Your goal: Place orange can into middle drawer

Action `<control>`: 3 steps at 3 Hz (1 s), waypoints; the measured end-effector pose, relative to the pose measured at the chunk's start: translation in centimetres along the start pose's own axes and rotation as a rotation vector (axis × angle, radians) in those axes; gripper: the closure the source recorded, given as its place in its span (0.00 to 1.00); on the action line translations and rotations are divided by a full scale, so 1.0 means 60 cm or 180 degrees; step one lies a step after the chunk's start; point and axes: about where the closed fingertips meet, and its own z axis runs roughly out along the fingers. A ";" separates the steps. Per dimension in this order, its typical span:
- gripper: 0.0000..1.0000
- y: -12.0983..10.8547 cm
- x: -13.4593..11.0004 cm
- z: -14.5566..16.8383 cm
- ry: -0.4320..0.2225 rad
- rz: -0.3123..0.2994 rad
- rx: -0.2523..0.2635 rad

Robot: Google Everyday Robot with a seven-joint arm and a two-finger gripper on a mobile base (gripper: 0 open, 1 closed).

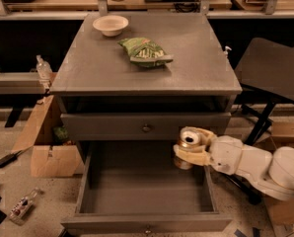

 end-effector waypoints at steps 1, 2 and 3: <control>1.00 0.009 0.104 0.163 -0.0094 0.0053 -0.0357; 1.00 0.017 0.180 0.241 -0.0103 -0.0100 -0.0511; 1.00 0.018 0.292 0.288 0.0151 -0.0257 -0.0571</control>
Offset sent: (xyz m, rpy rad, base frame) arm 0.0794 0.1667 -0.1778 -0.0066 -0.0804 0.2152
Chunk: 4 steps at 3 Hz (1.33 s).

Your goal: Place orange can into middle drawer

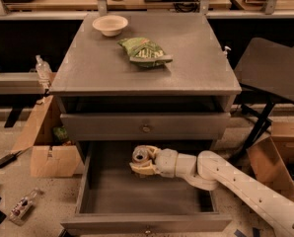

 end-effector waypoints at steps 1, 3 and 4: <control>1.00 0.000 0.060 0.019 0.0177 -0.0043 0.0006; 1.00 0.025 0.148 0.075 0.0163 -0.0023 0.0094; 0.81 0.026 0.146 0.077 0.0158 -0.0021 0.0082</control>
Offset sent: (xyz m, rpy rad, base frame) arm 0.0134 0.0204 -0.1008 -0.0611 -0.0061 -0.0736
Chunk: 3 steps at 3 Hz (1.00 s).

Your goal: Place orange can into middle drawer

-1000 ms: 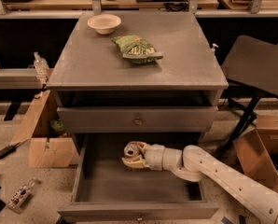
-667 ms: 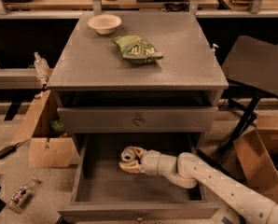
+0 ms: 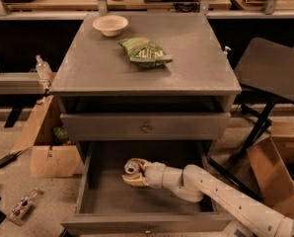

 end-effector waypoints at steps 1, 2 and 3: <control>0.58 0.002 -0.001 0.003 -0.0005 0.0001 -0.0010; 0.34 0.004 -0.002 0.006 -0.0010 0.0001 -0.0021; 0.04 0.007 -0.004 0.010 -0.0016 0.0002 -0.0035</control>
Offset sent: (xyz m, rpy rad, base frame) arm -0.0005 0.0020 0.0001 0.0013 0.0003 0.0030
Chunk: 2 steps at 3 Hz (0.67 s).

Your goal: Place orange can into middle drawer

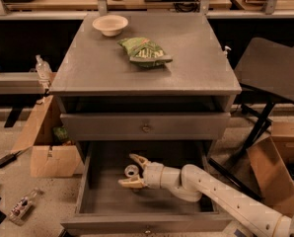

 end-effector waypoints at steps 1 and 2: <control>0.00 0.001 0.000 0.001 -0.0002 0.0000 -0.0004; 0.00 0.001 0.000 0.001 -0.0002 0.0000 -0.0004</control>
Offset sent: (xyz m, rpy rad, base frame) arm -0.0002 0.0008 0.0001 0.0006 0.0001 0.0013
